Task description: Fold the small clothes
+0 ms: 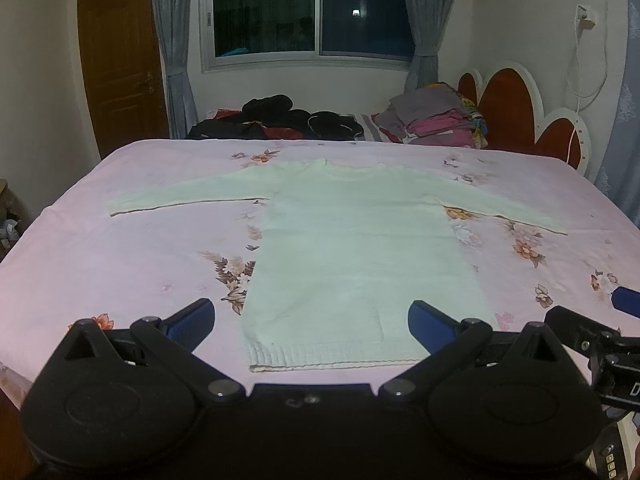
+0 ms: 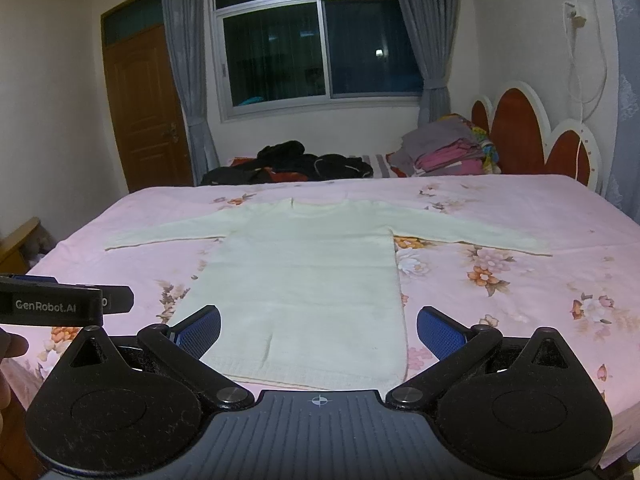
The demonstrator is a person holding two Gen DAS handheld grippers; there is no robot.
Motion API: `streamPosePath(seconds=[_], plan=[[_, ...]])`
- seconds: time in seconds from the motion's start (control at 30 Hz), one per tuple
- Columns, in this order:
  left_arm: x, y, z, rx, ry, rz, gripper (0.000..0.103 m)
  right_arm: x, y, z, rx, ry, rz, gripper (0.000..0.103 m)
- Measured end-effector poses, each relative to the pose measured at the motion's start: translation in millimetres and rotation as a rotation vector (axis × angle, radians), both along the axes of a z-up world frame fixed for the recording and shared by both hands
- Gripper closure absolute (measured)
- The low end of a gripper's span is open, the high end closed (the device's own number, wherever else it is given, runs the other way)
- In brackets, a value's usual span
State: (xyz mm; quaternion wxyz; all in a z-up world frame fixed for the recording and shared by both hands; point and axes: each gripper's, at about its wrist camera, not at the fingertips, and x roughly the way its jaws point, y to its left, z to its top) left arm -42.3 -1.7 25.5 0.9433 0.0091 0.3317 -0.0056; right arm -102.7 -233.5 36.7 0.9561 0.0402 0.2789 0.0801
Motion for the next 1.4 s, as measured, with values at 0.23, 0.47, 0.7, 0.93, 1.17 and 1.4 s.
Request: streamPosePath(seconds=[0.23,0.47,0.7,0.93,1.17,1.4], plan=[[2,1,-1,0.002,0.001,0.001,0.0,4,3,-3,0.004,0.006,-0.003,0.0],[9,4,-4,0.01,0.009,0.007,0.0,8,5,-7,0.007,0.011,-0.002,0.0],[21,7,-8,0.014,0.019,0.003,0.0,19,7,-12,0.021,0.015,-0.003,0.0],[44,7,-16,0.024,0.041,-0.01,0.0,38,11,-18,0.011,0.02,-0.021,0.0],[82,14,-28,0.029,0.064,-0.02,0.0,72,11,-29,0.021,0.041,-0.044,0.0],[138,25,-40,0.025,0.082,-0.045,0.0,121,14,-41,0.03,0.063,-0.073,0.0]])
